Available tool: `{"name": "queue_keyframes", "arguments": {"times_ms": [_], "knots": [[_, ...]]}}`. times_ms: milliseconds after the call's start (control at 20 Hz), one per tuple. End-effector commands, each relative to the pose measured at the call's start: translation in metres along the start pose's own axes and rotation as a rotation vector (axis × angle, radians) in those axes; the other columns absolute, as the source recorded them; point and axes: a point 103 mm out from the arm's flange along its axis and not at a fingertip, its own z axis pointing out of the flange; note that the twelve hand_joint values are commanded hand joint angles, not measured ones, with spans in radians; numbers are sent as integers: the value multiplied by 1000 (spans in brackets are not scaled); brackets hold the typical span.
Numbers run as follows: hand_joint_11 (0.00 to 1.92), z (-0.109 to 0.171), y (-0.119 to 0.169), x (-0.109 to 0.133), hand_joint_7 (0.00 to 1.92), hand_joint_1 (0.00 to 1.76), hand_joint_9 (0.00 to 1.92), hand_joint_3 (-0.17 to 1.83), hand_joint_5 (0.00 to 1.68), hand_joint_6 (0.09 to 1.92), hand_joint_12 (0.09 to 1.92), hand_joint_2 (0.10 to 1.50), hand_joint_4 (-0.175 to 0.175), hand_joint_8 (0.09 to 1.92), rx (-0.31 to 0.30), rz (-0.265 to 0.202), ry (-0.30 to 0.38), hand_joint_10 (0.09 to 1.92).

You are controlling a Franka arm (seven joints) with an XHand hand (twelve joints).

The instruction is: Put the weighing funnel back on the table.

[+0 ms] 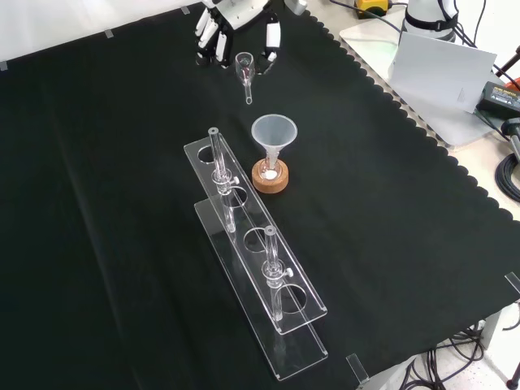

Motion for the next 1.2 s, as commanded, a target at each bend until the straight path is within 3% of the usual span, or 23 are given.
{"name": "queue_keyframes", "arguments": {"times_ms": [50,700,1200], "knots": [[539,-2,-1,-7,383,1118,712,724,1235,770,1263,636,175,639,-28,-5,47,499],[543,12,15,-39,393,1118,720,725,1234,773,1263,636,175,642,-104,4,185,502],[548,52,54,-65,400,1118,725,726,1233,774,1262,635,175,644,-72,7,286,503]]}}
